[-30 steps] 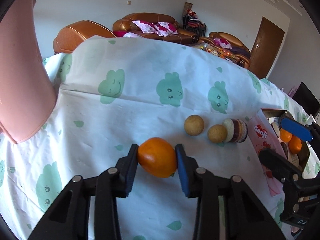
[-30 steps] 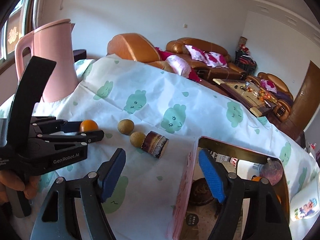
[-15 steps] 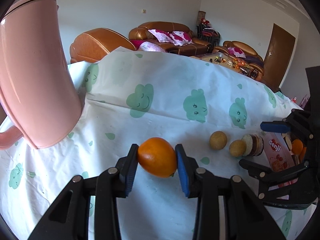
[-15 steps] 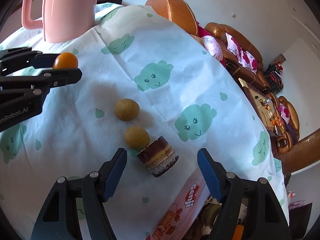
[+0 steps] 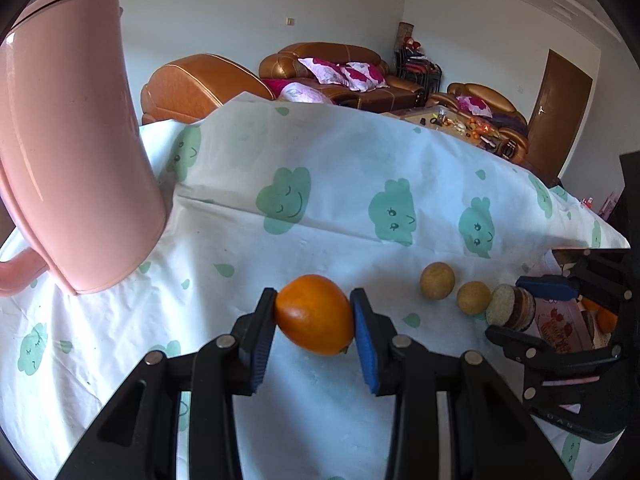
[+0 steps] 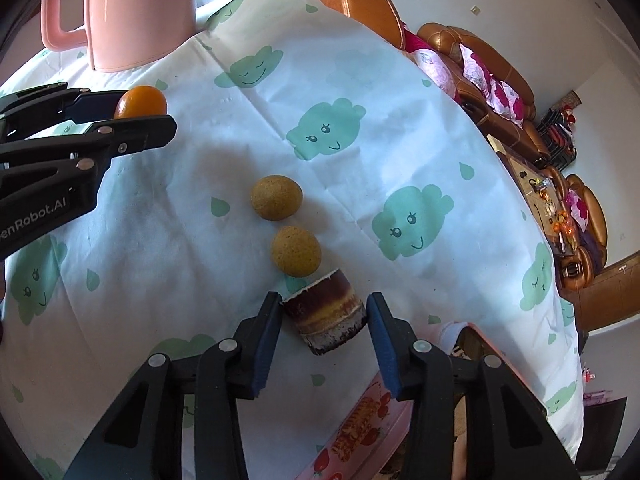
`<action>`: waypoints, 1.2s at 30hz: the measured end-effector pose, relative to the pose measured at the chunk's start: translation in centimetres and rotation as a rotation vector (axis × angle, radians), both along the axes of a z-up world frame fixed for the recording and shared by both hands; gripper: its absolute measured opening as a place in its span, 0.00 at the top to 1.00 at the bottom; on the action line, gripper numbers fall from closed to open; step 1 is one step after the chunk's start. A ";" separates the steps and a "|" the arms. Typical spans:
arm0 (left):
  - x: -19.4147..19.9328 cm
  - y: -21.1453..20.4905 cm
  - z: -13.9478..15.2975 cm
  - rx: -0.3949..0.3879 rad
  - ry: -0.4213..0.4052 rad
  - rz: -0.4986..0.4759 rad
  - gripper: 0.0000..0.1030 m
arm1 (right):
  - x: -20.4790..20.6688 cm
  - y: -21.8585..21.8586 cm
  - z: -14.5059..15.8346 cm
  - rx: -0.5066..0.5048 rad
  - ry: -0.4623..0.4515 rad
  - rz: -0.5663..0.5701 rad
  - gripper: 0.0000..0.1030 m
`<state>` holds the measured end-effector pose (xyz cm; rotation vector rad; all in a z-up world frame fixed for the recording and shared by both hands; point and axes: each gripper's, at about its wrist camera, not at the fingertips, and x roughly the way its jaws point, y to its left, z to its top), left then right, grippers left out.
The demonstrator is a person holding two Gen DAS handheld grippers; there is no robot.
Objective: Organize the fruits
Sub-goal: 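Grasp the layered cake jar with the right tool while the left tool lifts the orange, then carry the orange with the left tool and the cake jar with the right tool over the tin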
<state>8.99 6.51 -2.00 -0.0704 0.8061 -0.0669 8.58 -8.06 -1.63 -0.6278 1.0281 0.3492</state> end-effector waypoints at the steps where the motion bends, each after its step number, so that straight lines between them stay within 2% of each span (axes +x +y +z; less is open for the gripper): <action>1: 0.0 0.0 0.0 0.000 -0.002 0.002 0.62 | -0.4 0.0 0.1 0.017 -0.011 -0.016 0.56; 4: -0.1 0.0 0.0 0.000 -0.004 0.004 0.62 | -1.6 -0.4 1.0 0.136 -0.037 -0.117 0.56; 9: -0.2 0.0 0.0 0.006 -0.007 0.005 0.62 | -4.3 -0.4 1.5 0.454 -0.064 -0.278 0.55; 14: -0.6 -0.1 0.0 0.035 -0.033 0.024 0.62 | -6.3 -0.1 1.3 0.612 -0.195 -0.390 0.55; 16: -0.7 -0.2 0.0 0.041 -0.044 0.032 0.62 | -6.1 -0.3 1.1 0.611 -0.271 -0.416 0.55; 20: -1.0 -0.5 0.2 0.040 -0.058 0.028 0.62 | -6.9 -0.6 1.2 0.621 -0.318 -0.409 0.55; 36: -4.1 -2.7 1.5 0.075 -0.167 0.011 0.62 | -10.2 -2.5 2.6 0.596 -0.393 -0.379 0.55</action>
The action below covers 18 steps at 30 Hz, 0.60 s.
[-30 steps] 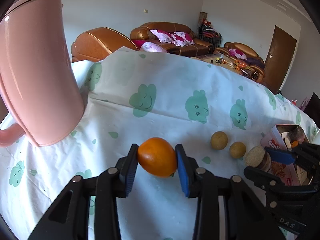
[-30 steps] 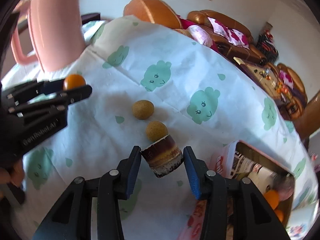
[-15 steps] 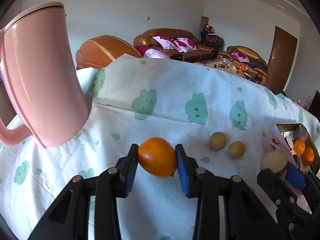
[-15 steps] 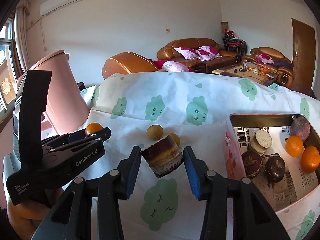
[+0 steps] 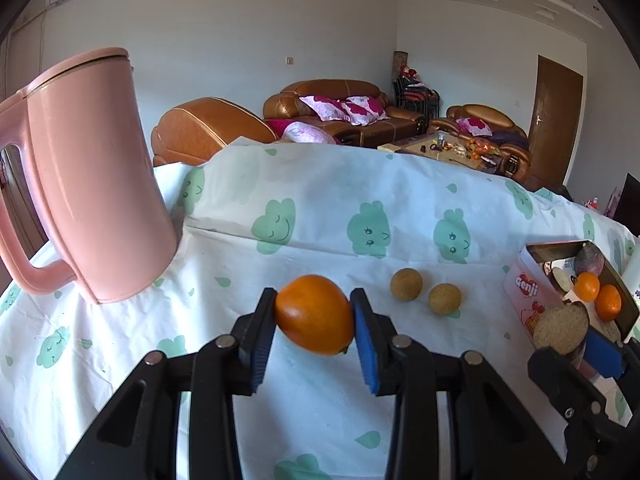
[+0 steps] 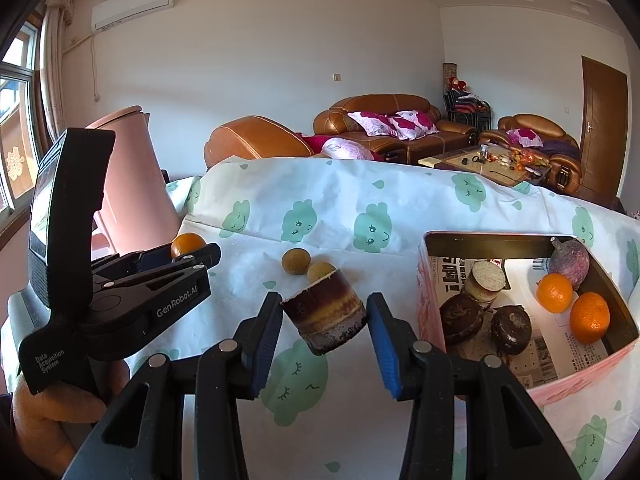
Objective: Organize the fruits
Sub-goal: 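Carry the orange with the left tool and the cake jar with the right tool over the tin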
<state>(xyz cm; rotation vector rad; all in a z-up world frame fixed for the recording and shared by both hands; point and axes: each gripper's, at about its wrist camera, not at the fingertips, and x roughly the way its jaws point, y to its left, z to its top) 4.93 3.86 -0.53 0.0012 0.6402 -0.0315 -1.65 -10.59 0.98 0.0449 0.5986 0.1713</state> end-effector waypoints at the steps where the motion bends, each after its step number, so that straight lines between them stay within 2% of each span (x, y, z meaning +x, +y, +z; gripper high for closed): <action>1: -0.4 -0.1 0.1 0.004 -0.016 0.003 0.62 | -0.3 -0.2 0.1 -0.003 -0.005 0.000 0.55; 7: -2.5 -1.1 0.7 0.024 -0.071 0.018 0.62 | -1.5 -1.6 0.2 -0.008 -0.019 0.002 0.55; 13: -4.0 -3.2 1.0 0.021 -0.098 -0.018 0.62 | -3.3 -3.4 1.2 -0.030 -0.077 -0.002 0.55; 18: -4.5 -6.2 1.2 0.012 -0.096 -0.070 0.62 | -3.9 -6.3 1.7 -0.027 -0.095 -0.049 0.55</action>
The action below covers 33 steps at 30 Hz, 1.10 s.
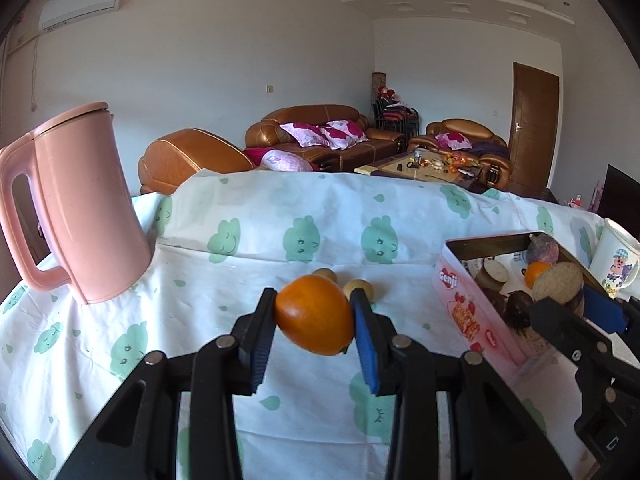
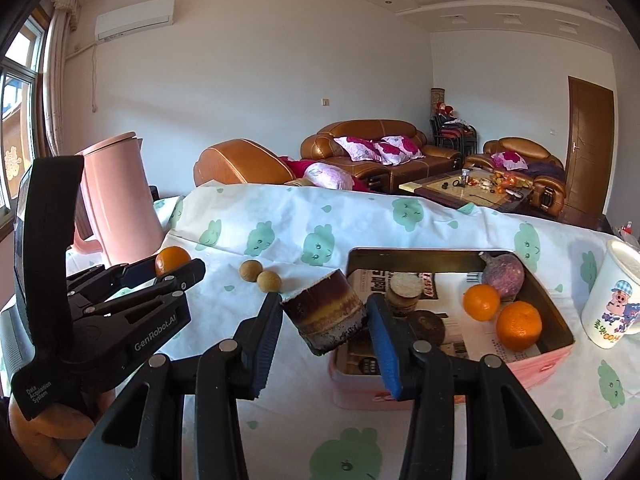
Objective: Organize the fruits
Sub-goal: 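Carry the orange with the left tool and the cake jar with the right tool over the tin, then open the left tool to drop the orange while the right tool releases the cake jar into the tin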
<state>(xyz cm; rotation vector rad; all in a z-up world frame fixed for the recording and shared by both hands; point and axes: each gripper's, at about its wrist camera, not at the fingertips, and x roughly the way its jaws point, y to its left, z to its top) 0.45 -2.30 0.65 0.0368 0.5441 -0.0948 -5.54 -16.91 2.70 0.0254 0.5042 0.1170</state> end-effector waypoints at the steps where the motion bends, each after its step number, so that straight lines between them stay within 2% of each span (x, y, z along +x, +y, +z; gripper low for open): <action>1: -0.1 -0.6 0.1 -0.001 -0.004 -0.009 0.62 | 0.0 -0.7 0.0 0.000 -0.003 -0.014 0.55; 9: -0.8 -6.0 1.5 -0.008 -0.051 -0.113 0.62 | -0.2 -6.5 0.8 0.026 -0.031 -0.136 0.55; 17: -0.6 -10.7 2.0 -0.019 -0.051 -0.195 0.62 | -0.1 -11.1 1.2 0.018 -0.059 -0.252 0.55; 27: 1.7 -15.4 1.2 -0.046 0.025 -0.256 0.62 | 1.6 -12.6 0.8 -0.116 -0.068 -0.319 0.55; 33: 3.0 -16.6 0.6 -0.039 0.059 -0.247 0.63 | 3.4 -13.3 0.0 -0.121 -0.033 -0.307 0.55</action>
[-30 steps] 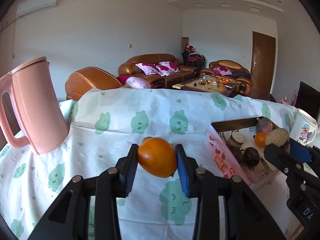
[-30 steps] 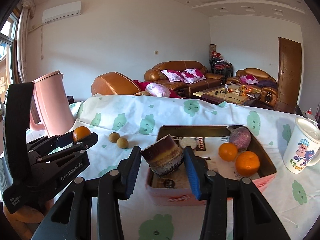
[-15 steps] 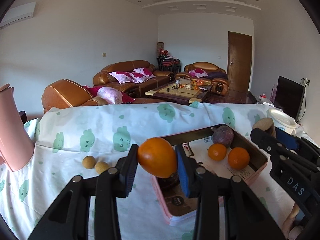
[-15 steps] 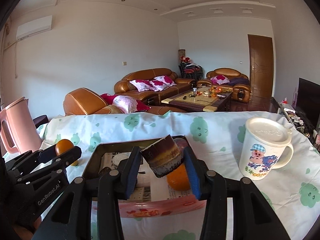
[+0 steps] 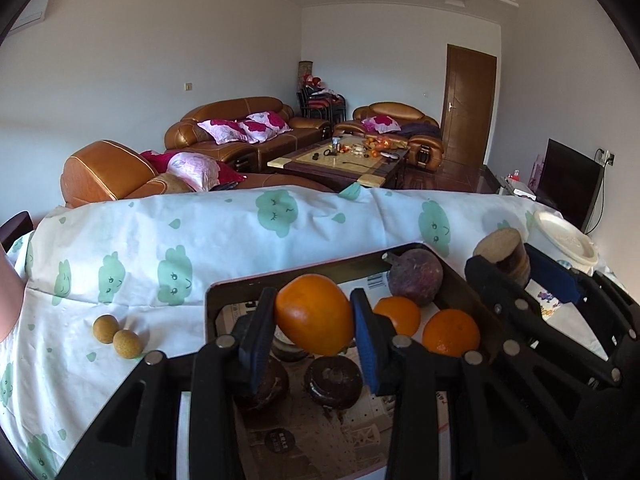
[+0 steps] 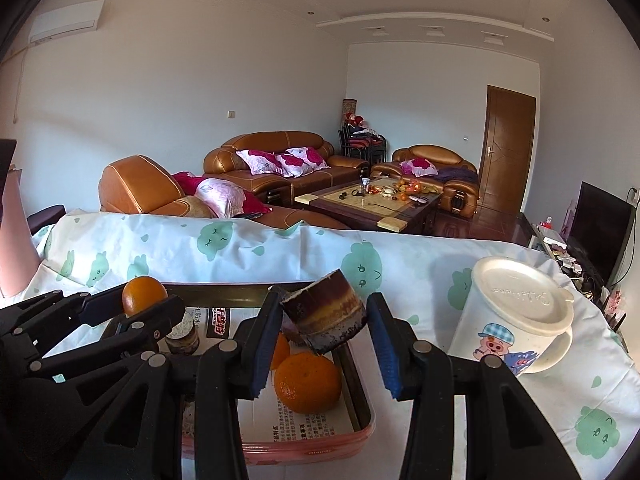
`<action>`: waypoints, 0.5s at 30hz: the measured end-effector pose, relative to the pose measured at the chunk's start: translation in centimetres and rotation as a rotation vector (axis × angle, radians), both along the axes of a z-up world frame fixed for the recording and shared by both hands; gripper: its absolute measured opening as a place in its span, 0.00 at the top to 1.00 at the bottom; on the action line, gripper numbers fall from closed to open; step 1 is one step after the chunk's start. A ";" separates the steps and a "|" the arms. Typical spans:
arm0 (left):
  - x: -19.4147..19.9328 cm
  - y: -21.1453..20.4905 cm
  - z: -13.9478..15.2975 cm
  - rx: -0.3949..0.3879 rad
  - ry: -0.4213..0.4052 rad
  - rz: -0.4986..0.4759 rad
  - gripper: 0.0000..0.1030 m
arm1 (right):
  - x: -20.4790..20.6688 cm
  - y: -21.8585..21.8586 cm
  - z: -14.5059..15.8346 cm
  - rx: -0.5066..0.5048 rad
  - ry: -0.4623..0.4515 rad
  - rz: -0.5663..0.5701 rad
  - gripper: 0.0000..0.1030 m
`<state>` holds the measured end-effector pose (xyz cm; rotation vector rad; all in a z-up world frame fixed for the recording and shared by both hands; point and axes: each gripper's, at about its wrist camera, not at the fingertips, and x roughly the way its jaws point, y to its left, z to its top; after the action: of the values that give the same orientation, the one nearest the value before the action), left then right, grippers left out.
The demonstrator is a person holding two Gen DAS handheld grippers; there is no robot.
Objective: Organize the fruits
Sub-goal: 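Open the left tool to drop the orange while the right tool releases the cake jar into the tin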
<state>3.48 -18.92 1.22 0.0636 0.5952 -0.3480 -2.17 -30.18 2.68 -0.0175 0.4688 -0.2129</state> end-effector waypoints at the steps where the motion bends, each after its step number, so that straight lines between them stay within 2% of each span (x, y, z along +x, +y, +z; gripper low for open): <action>1: 0.2 -0.1 -0.2 0.000 0.009 0.002 0.63 | 0.3 0.0 -0.1 0.001 0.008 0.007 0.55; 9: 1.5 -0.1 -2.1 0.025 0.120 -0.007 0.63 | 1.9 -0.7 -1.5 0.078 0.093 0.057 0.55; 13: 1.3 0.3 -2.2 0.021 0.128 -0.011 0.63 | 1.8 -1.2 -1.8 0.146 0.104 0.103 0.55; 14: 1.2 0.4 -2.2 0.017 0.131 -0.011 0.62 | 1.8 -1.3 -1.9 0.172 0.106 0.117 0.55; 15: 1.3 0.5 -2.2 0.012 0.134 -0.011 0.55 | 1.8 -1.6 -2.0 0.210 0.111 0.133 0.55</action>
<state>4.73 -18.40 -0.98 0.0559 0.7299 -0.3616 -0.40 -31.76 0.68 0.1453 0.5970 -0.0316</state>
